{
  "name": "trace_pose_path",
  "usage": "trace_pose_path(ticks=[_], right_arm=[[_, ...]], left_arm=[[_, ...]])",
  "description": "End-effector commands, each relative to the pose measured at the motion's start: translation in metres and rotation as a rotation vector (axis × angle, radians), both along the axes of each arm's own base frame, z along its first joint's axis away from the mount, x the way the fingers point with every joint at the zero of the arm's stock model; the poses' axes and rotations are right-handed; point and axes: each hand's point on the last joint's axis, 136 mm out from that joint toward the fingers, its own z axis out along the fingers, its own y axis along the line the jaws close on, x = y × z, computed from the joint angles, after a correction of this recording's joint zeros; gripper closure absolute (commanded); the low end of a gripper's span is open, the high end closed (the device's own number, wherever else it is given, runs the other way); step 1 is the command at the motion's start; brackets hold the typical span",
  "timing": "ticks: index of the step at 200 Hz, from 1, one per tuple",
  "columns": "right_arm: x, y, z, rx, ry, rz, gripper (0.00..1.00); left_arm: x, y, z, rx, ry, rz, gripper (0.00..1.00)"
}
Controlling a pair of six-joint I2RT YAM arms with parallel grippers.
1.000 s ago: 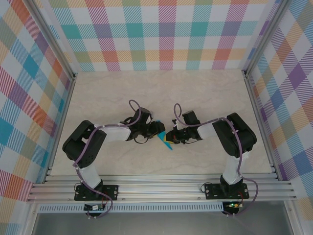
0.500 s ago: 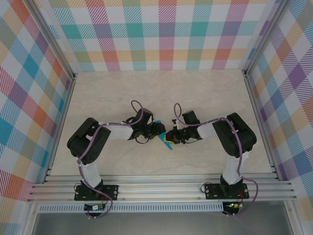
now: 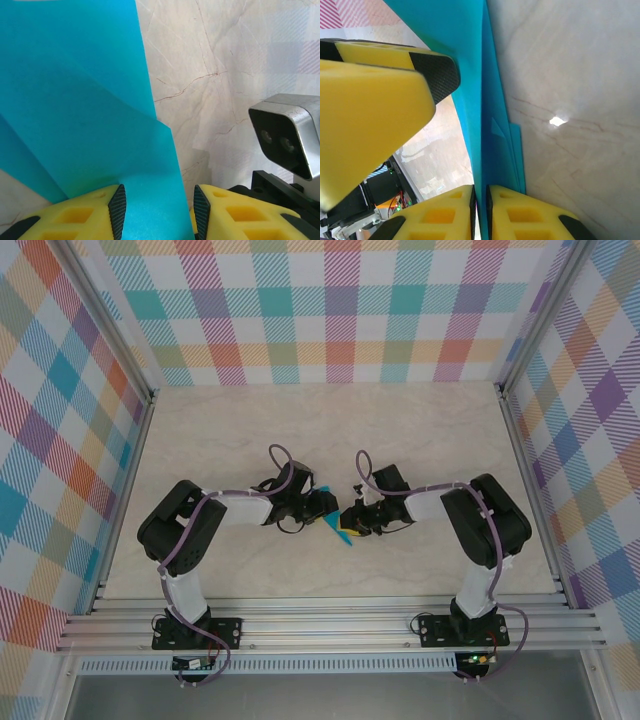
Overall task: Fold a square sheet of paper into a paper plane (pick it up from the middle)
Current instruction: Fold the wing for the fifth time at the center of the table.
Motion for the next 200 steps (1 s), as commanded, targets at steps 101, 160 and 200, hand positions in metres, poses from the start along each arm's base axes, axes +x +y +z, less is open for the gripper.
trace_pose_path(ticks=[101, 160, 200], right_arm=[[-0.021, -0.012, -0.019, -0.065, 0.087, 0.047, 0.91], [-0.02, -0.014, -0.005, -0.088, 0.076, 0.051, 0.84], [-0.017, -0.012, 0.007, -0.076, 0.061, 0.058, 0.82]], left_arm=[[-0.009, 0.007, -0.02, 0.084, 0.044, -0.018, 0.58], [-0.008, 0.007, -0.02, 0.091, 0.048, -0.021, 0.58], [-0.008, 0.005, -0.019, 0.088, 0.049, -0.028, 0.58]])
